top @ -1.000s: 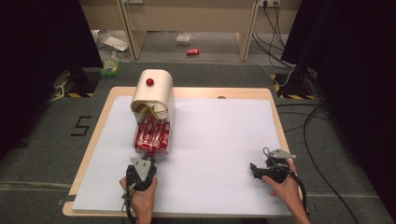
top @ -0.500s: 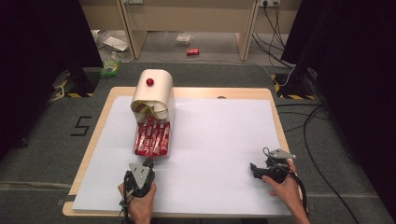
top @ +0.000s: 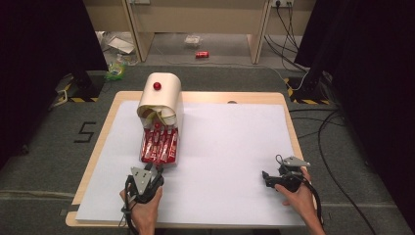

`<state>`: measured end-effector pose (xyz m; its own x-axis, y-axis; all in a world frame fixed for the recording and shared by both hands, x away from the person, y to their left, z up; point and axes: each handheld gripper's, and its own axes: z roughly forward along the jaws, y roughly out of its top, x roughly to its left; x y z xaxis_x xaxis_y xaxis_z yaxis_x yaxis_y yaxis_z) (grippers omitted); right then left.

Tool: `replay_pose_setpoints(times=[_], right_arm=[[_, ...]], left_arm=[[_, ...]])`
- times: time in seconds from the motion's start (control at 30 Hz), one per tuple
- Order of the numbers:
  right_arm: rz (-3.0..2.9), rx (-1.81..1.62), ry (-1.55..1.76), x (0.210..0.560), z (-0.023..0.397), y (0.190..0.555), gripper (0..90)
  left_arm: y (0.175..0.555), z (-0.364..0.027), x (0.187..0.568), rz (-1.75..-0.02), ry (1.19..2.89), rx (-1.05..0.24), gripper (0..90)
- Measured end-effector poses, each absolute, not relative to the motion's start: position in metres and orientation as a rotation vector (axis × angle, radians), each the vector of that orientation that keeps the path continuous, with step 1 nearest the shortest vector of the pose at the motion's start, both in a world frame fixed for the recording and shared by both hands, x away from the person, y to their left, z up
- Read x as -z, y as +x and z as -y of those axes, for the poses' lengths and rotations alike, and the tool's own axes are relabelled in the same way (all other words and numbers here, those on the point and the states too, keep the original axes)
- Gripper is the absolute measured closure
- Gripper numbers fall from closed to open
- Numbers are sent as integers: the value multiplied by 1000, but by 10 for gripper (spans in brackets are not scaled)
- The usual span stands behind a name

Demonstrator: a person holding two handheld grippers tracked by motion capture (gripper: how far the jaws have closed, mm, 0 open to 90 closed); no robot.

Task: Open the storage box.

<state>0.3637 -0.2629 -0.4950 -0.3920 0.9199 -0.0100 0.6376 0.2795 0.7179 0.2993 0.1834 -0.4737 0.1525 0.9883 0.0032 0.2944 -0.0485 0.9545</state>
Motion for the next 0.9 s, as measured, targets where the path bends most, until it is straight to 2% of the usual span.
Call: replay_pose_setpoints(times=[0.2,0.57,0.9], right_arm=[[-2129,-893,1401,495,263,364,144],[-2129,-893,1401,495,263,364,144],[-2129,-893,1401,495,263,364,144]], left_arm=[[309,-188,458,-1288,1496,-966,485],[322,-187,449,-1279,1545,-940,407],[329,-196,443,-1310,1500,-903,355]])
